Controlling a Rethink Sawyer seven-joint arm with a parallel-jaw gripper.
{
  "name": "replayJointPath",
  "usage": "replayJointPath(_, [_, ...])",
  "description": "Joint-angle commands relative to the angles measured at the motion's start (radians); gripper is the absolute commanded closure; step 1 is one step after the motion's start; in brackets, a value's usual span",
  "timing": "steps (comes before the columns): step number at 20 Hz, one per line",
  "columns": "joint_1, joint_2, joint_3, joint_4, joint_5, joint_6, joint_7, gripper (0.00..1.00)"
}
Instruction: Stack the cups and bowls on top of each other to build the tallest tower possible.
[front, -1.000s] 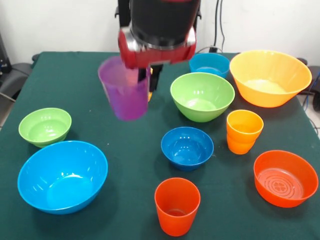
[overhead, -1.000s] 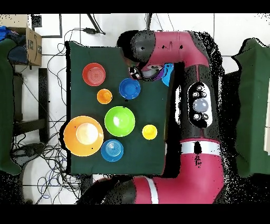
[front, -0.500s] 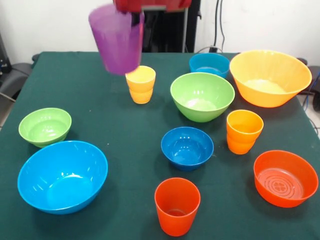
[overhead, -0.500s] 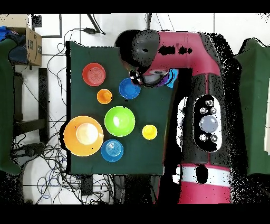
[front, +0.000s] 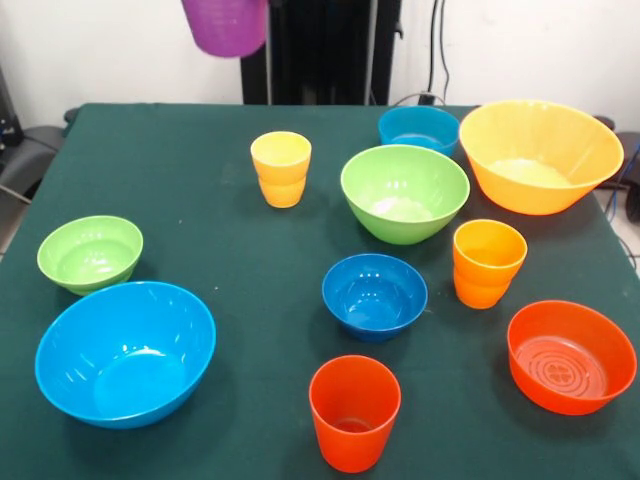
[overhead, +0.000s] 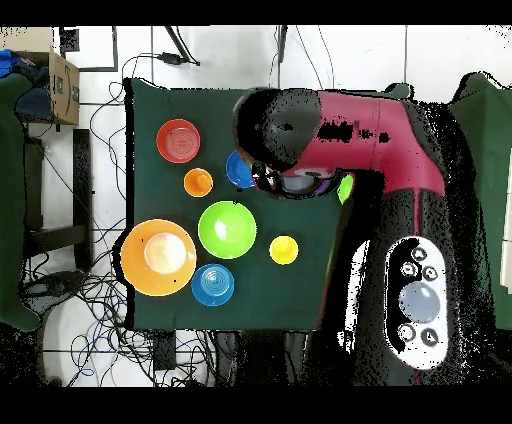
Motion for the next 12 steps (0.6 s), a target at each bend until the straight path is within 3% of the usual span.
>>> replayJointPath(1, [0.025, -0.033, -0.023, 0.174, 0.015, -0.068, 0.175, 1.00])
replayJointPath(6, [0.028, -0.031, -0.039, 0.202, 0.021, -0.112, 0.187, 1.00])
replayJointPath(12, [0.019, -0.088, -0.068, 0.387, 0.058, -0.299, 0.185, 1.00])
